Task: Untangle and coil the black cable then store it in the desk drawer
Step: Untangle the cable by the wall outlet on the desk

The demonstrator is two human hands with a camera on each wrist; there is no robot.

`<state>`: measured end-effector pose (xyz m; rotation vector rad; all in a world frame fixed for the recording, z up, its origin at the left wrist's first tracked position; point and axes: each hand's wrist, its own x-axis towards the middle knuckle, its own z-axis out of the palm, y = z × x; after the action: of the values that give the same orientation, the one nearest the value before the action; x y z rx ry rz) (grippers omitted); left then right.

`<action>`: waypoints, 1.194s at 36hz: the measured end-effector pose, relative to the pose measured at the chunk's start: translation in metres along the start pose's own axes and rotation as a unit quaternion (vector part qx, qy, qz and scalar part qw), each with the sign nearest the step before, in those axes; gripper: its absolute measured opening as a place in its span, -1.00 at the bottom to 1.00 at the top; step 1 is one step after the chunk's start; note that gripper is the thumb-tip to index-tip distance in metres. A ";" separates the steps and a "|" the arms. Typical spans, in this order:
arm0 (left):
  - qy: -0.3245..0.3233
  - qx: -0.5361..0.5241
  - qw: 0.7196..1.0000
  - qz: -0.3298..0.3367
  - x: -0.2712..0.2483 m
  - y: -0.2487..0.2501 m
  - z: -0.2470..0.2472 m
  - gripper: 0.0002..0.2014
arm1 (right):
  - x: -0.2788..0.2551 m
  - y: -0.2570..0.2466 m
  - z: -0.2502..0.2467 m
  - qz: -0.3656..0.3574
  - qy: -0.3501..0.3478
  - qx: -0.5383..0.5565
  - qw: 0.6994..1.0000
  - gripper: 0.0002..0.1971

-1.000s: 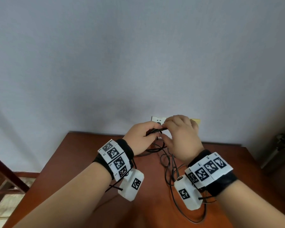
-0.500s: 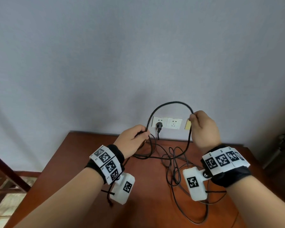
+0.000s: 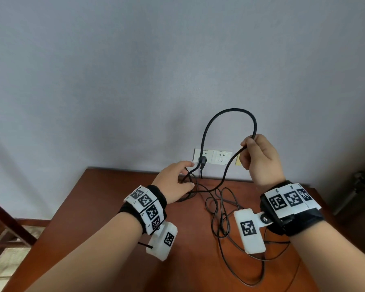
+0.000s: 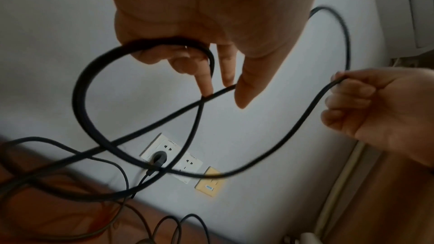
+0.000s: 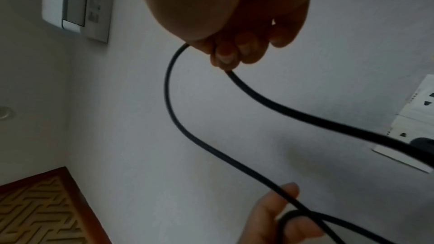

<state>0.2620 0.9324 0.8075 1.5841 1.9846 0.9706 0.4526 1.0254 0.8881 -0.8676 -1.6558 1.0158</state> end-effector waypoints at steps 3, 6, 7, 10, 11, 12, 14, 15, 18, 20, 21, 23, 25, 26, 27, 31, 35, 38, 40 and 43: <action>-0.002 0.016 1.000 -0.003 0.005 0.000 0.008 -0.74 | 0.001 -0.001 -0.001 -0.009 0.001 0.021 1.000 -0.72; 0.010 0.038 0.999 0.004 0.007 0.001 0.010 -0.85 | 0.004 0.004 -0.002 0.022 0.011 -0.018 1.000 -0.80; 0.017 0.034 0.999 -0.001 0.007 0.002 0.009 -0.82 | 0.005 0.006 -0.004 0.041 0.008 -0.039 0.998 -0.84; 0.044 0.026 0.999 -0.002 0.007 0.001 0.001 -0.82 | 0.004 0.017 -0.009 0.078 -0.002 -0.126 0.989 -0.56; 0.051 0.024 0.998 0.001 0.007 0.001 -0.002 -0.83 | 0.001 0.020 -0.009 0.065 0.001 -0.152 0.986 -0.50; 0.056 0.022 0.998 0.002 0.008 0.002 -0.005 -0.83 | -0.002 0.022 -0.008 0.037 0.002 -0.175 0.984 -0.48; 0.064 0.009 0.998 0.004 0.011 0.006 -0.009 -0.86 | -0.009 0.023 -0.004 -0.055 -0.033 -0.229 0.971 -0.51; 0.067 0.005 0.998 0.010 0.011 0.009 -0.010 -0.87 | -0.013 0.023 -0.001 -0.111 -0.073 -0.259 0.957 -0.53; 0.054 0.003 0.997 0.047 0.011 0.022 -0.009 -0.89 | -0.020 0.021 0.015 -0.230 -0.203 -0.296 0.905 -0.48; 0.033 -0.001 0.997 0.076 0.010 0.029 -0.006 -0.87 | -0.022 0.027 0.026 -0.233 -0.238 -0.331 0.883 -0.44; 0.024 -0.006 0.996 0.085 0.009 0.033 -0.006 -0.86 | -0.023 0.028 0.030 -0.215 -0.233 -0.362 0.877 -0.47; 0.015 -0.024 0.996 0.089 0.007 0.036 -0.006 -0.85 | -0.023 0.027 0.032 -0.185 -0.216 -0.432 0.856 -0.61; 0.011 -0.049 0.995 0.089 0.005 0.037 -0.007 -0.84 | -0.023 0.024 0.031 -0.186 -0.216 -0.441 0.851 -0.73; 0.008 -0.056 0.995 0.087 0.004 0.038 -0.008 -0.84 | -0.022 0.023 0.030 -0.191 -0.222 -0.434 0.852 -0.76; 0.005 -0.062 0.995 0.083 0.004 0.037 -0.009 -0.82 | -0.021 0.023 0.029 -0.197 -0.227 -0.428 0.852 -0.77; -0.029 -0.073 0.994 0.071 0.001 0.033 -0.016 -0.77 | -0.016 0.029 0.022 -0.192 -0.212 -0.434 0.854 -0.77; -0.040 -0.037 0.998 0.035 -0.001 0.014 -0.024 -0.83 | -0.009 0.030 0.007 -0.107 -0.131 -0.379 0.910 -0.82; -0.048 -0.015 0.999 -0.003 -0.002 -0.004 -0.027 -0.86 | -0.003 0.031 -0.003 -0.042 -0.059 -0.288 0.955 -0.88; -0.054 -0.031 0.997 -0.036 -0.003 -0.012 -0.027 -0.81 | 0.002 0.035 -0.008 -0.007 -0.024 -0.233 0.972 -0.86; -0.039 -0.126 0.988 -0.075 -0.003 -0.016 -0.028 -0.54 | 0.008 0.041 -0.014 0.015 0.000 -0.187 0.982 -0.82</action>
<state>0.2330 0.9205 0.8140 1.2964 1.8164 1.0364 0.4667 1.0521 0.8557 -1.1390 -1.8708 0.7322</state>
